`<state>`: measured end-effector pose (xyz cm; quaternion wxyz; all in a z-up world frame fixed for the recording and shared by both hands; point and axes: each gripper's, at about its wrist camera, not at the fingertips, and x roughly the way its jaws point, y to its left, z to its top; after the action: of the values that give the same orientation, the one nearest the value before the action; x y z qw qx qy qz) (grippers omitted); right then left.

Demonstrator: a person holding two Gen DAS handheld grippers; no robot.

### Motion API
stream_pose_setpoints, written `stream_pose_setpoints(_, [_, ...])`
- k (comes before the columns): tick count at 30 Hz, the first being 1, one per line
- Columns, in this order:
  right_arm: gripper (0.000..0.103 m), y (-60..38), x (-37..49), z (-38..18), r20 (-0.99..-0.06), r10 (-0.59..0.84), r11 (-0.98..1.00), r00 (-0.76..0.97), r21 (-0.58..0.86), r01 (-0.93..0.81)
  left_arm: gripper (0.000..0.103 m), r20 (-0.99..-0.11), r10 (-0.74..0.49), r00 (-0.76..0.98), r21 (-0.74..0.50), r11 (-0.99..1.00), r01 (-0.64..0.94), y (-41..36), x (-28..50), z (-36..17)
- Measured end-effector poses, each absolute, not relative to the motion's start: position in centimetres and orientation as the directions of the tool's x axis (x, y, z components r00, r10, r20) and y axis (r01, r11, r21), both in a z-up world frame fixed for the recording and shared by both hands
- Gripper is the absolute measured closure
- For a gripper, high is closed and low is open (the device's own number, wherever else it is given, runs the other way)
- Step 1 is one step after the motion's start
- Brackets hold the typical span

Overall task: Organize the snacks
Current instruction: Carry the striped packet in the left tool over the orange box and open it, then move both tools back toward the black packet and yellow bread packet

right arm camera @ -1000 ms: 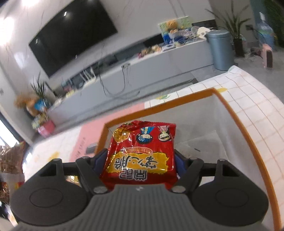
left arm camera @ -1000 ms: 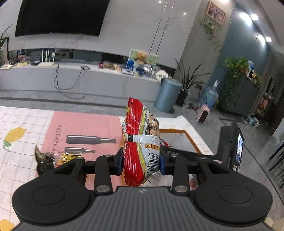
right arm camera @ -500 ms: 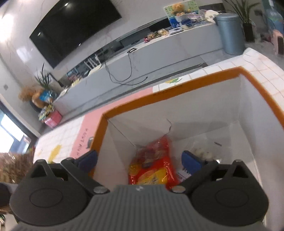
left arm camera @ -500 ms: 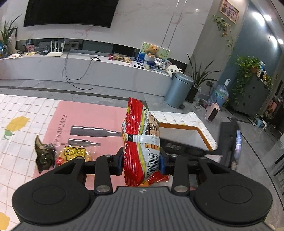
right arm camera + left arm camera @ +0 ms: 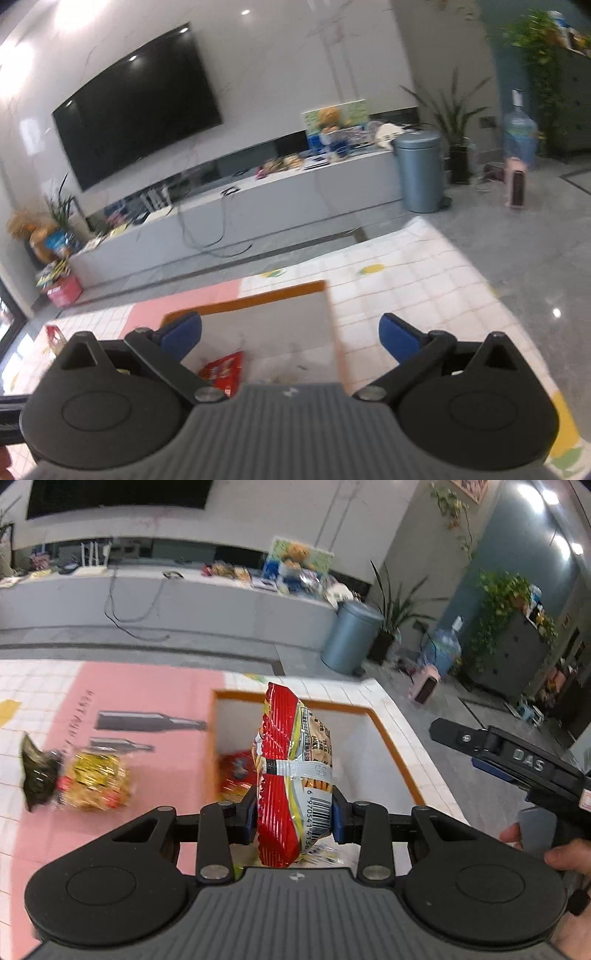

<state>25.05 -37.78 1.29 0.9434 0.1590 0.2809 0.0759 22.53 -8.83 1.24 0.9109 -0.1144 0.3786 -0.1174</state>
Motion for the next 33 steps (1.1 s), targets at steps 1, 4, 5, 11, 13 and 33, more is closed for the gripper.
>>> stream_pose_setpoints(1, [0.003,-38.5,24.8,1.2,-0.506,0.223,0.937,0.833,0.347,-0.040,0.062,-0.667,-0.306,0.679,-0.298,0.945,0.134,-9.5,22.7,1.0])
stream_pose_setpoints(4, [0.003,-40.4,24.8,0.5,-0.524,0.184,0.927,0.832,0.375,0.031,0.062,-0.687,-0.326,0.649,-0.298,0.942,0.156,-12.0,23.8,0.3])
stream_pose_setpoints(5, [0.003,-40.8,25.0,0.2,-0.533,0.171,0.921,0.829,0.385,0.058,0.062,-0.689,-0.337,0.642,-0.308,0.938,0.161,-12.6,24.3,0.0])
stream_pose_setpoints(11, [0.003,-42.4,25.7,-1.0,-0.574,0.112,0.894,0.811,0.414,0.170,0.062,-0.719,-0.365,0.592,-0.325,0.929,0.178,-16.2,27.9,-2.2])
stream_pose_setpoints(13, [0.003,-42.5,26.0,-1.1,-0.580,0.106,0.892,0.808,0.415,0.180,0.062,-0.737,-0.361,0.572,-0.320,0.931,0.176,-16.9,28.9,-2.9])
stream_pose_setpoints(33, [0.003,-41.2,27.4,-2.2,-0.630,0.102,0.917,0.770,0.360,0.173,0.038,-0.732,-0.334,0.594,-0.317,0.938,0.138,-15.7,29.1,-2.4])
